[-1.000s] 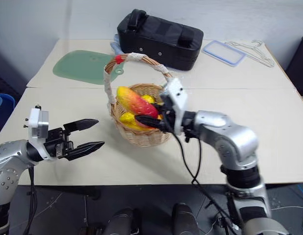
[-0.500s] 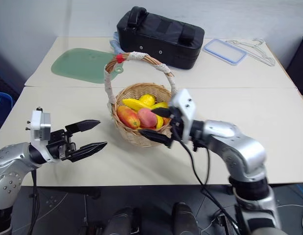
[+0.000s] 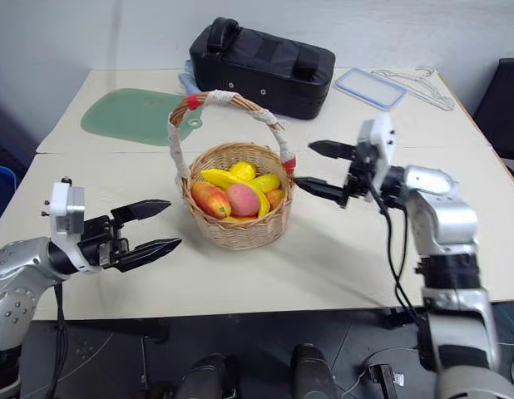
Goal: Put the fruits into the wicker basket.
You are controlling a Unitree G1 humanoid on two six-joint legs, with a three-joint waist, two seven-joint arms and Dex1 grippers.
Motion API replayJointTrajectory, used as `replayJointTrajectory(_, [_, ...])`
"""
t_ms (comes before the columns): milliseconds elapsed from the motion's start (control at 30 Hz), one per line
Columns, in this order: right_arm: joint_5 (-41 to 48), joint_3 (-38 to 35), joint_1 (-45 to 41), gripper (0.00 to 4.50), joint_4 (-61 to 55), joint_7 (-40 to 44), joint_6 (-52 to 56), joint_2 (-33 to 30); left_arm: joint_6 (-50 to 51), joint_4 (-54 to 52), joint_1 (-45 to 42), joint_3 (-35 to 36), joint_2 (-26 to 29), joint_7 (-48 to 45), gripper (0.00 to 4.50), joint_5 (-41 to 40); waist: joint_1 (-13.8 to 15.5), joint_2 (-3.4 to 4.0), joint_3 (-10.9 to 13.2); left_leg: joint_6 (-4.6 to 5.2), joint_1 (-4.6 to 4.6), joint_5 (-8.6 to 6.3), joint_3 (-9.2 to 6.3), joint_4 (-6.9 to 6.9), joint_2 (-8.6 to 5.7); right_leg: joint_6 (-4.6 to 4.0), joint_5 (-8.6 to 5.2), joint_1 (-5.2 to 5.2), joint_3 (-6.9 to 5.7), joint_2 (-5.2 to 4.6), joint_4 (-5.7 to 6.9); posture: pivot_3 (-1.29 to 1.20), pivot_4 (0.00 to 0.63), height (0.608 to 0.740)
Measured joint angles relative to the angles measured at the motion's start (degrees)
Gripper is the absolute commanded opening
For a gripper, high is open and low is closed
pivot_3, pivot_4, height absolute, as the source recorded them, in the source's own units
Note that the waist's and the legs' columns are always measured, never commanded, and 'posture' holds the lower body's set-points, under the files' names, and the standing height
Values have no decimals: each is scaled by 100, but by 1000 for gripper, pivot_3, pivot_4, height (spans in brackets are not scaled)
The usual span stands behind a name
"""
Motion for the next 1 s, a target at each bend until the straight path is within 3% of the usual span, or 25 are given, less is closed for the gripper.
replayJointTrajectory(100, [-194,215,-247,3923,585,129,-142,280,10,0,-42,-71,-26,10,4500,-6,18,1,1,3,-10,-3,1,-1,-1,7,4,-1,-2,-2,-1,0,150,740])
replayJointTrajectory(467, [-365,294,-345,239,722,483,-165,271,2,27,-127,-153,-60,16,4500,1,29,2,1,4,-12,-5,-3,6,-1,13,7,0,-3,-4,-1,0,150,740])
replayJointTrajectory(700, [193,-285,860,184,-1042,61,648,-189,-35,254,-345,-424,-184,-90,4500,71,69,1,1,4,-21,-7,-9,4,-4,13,7,-1,-8,-7,-5,0,150,740])
replayJointTrajectory(867, [732,-1648,2205,184,-2542,-940,1187,-571,-159,567,-619,-649,-258,-252,4500,165,162,1,1,5,-23,-10,-10,8,-6,13,7,-1,-11,-5,-14,0,150,740])
replayJointTrajectory(1000, [769,-2717,2868,184,-2850,-1692,1210,-810,-204,911,-942,-794,-276,-401,4500,279,190,1,1,9,-21,-7,1,13,-9,8,5,3,-3,-6,-46,0,150,740])
